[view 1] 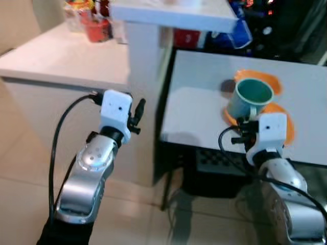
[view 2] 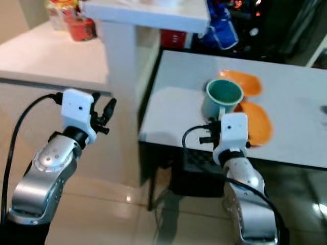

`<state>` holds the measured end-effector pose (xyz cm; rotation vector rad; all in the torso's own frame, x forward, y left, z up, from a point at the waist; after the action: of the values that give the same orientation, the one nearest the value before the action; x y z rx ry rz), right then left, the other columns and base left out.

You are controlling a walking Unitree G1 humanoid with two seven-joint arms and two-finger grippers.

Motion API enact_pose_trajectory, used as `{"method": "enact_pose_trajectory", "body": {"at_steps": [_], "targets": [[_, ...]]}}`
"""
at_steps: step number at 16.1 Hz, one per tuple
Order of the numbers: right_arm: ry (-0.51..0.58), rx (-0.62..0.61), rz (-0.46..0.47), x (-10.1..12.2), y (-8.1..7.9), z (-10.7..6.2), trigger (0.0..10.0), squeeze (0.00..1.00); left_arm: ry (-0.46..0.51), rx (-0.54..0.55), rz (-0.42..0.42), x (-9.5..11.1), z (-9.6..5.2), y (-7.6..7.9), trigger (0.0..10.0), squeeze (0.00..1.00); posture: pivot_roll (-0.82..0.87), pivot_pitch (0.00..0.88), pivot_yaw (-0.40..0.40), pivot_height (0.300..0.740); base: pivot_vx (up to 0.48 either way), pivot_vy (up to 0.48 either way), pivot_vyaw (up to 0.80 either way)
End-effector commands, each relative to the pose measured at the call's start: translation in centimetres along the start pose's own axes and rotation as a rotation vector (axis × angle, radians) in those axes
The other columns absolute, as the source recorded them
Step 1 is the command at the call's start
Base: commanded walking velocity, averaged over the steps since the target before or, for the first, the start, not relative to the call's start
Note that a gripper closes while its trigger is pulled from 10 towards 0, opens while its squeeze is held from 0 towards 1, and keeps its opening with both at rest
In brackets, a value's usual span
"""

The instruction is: Setting the table

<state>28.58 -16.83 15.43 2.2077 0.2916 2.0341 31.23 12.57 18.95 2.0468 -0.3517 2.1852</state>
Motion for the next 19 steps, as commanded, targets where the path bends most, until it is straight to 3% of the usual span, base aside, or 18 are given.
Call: {"method": "enact_pose_trajectory", "body": {"at_steps": [1,14,16,19], "targets": [[0.024,0.003,0.006,0.77,-0.02,0.06,10.0,0.0,0.001,0.012,0.01,0.1,-0.02,-0.35,10.0,0.0,0.01,0.0,-0.016,0.74,0.0,-0.48,0.0],[0.048,0.005,0.056,1.14,-0.17,0.28,10.0,0.0,0.006,0.004,0.017,0.22,0.3,-0.25,10.0,0.0,0.0,0.0,-0.008,0.74,0.0,-0.473,0.0],[0.046,0.007,0.056,1.1,-0.2,0.33,10.0,0.0,0.0,0.015,-0.034,0.15,0.32,-0.35,10.0,0.0,0.0,0.0,-0.009,0.74,0.0,0.0,0.0],[0.031,0.011,0.044,0.99,-0.23,0.64,10.0,0.0,0.037,0.025,-0.034,0.84,0.54,-0.68,10.0,0.0,0.01,0.0,-0.011,0.74,0.0,0.0,0.0]]}}
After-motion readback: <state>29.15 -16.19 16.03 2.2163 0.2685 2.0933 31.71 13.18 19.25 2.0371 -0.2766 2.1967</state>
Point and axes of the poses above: a point about 5 cm out from each wrist's last joint towards the gripper, its own z axis pointing out of the wrist towards the gripper, its own x axis along the axis of the wrist's last joint, y = z × x, the point moved 3 cm from there along z, pointing out of the wrist towards the gripper, and after that the axes turned 7 degrees about -z, right-handed, at the moved point
